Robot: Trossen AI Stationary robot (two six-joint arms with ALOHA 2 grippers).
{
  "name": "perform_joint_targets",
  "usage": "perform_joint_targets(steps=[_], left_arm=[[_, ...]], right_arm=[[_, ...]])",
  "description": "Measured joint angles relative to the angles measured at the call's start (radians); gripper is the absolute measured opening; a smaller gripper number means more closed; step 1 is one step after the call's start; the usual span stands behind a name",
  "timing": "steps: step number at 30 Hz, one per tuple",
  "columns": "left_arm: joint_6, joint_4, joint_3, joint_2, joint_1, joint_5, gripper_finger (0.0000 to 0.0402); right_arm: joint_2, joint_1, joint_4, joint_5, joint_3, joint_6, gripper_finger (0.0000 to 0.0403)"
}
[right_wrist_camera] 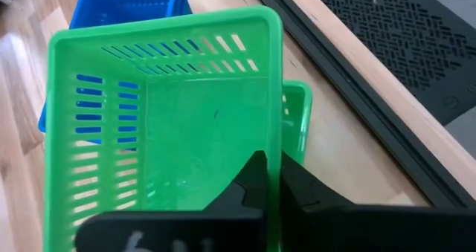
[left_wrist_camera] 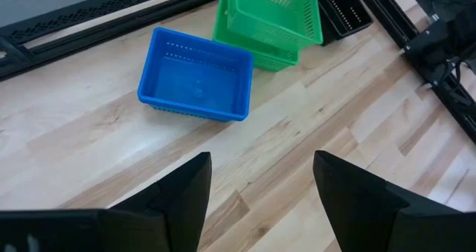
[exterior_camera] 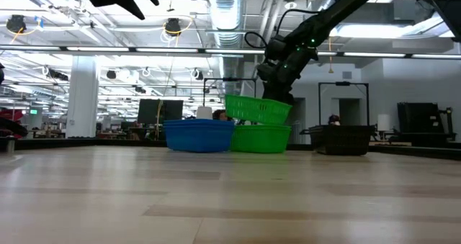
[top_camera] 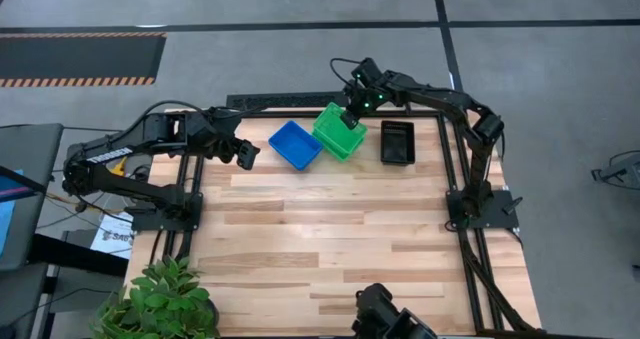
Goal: Stack baskets by color
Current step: Stack the bottom green bin on the green bins
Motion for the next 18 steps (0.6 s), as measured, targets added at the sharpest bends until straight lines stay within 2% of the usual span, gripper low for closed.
perform_joint_targets(steps=[11,18], left_arm=[[0.006,0.0,0.0,0.0,0.0,0.0,0.0225],[0.006,0.0,0.0,0.0,0.0,0.0,0.0225]], right_arm=[[0.0,0.001,-0.016,0.0,0.0,0.0,0.0016],[0.0,0.001,-0.015,0.002,0.0,-0.001,0.0036]])
